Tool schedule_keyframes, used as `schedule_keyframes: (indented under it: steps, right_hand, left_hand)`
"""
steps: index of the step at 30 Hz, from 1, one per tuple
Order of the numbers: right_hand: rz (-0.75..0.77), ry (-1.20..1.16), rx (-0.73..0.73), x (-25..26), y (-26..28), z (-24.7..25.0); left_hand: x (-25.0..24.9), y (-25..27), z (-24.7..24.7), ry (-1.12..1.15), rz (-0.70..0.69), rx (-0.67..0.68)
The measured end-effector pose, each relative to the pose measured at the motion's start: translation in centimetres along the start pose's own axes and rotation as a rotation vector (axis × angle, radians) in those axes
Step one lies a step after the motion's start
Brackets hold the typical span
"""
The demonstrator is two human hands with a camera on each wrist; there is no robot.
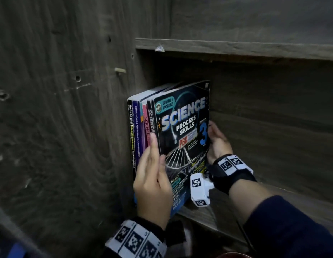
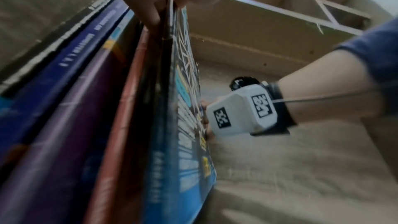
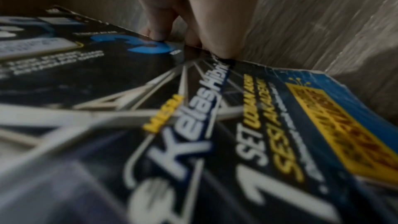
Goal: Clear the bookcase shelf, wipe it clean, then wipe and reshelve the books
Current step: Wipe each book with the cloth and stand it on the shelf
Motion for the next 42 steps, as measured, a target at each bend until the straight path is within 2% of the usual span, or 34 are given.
schedule_keyframes:
  steps: [4, 10, 16, 18, 20, 23, 28, 32, 36, 42]
  right_hand:
    - [0.026, -0.007, 0.023, -0.1, -0.2, -0.8]
    - [-0.012, 0.094, 0.025, -1.2, 0.0, -0.4]
    - [0.022, 0.353, 0.154, -1.5, 0.7, -1.6]
    - [0.028, 0.548, 0.199, -1.4, 1.2, -2.1]
    - [0.037, 0.74, 0.211, -1.0, 1.7, -2.3]
    - [0.006, 0.848, 0.157, -0.8, 2.8, -1.5]
    - [-0.198, 0.834, 0.13, -3.3, 5.8, 1.4]
    - [-0.302, 0.731, 0.197, -4.4, 8.5, 1.6]
    - [-0.329, 0.758, 0.266, -5.5, 9.1, 1.1]
    - [-0.359, 0.724, 0.191, -4.8, 9.1, 1.8]
  left_hand:
    - [0.2, 0.3, 0.0, -0.079, -0.028, 0.0]
    - [0.4, 0.4, -0.2, -0.177, -0.06, -0.002]
    - [0.5, 0.6, -0.6, -0.215, -0.093, 0.048]
    - [0.8, 1.2, -1.2, -0.242, -0.113, 0.089]
    - [1.2, 2.0, -1.9, -0.265, -0.136, 0.152]
    - [1.6, 3.0, -2.6, -0.374, -0.189, 0.258]
    - [0.9, 3.6, -2.2, -0.377, -0.277, 0.273]
    - [1.0, 4.3, -2.8, -0.526, -0.349, 0.271]
    - [2.3, 4.3, -3.4, -0.593, -0.308, 0.289]
    - [2.6, 4.4, -3.8, -0.535, -0.223, 0.31]
Point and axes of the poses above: each hand's wrist, its own y-axis away from the middle knuckle, its own z-axis out of the back of the hand, x = y × z, the point moved 10 cm from there along -y, towards the middle knuckle, and after that the axes turned 7 degrees about z, right-handed, at the moved point
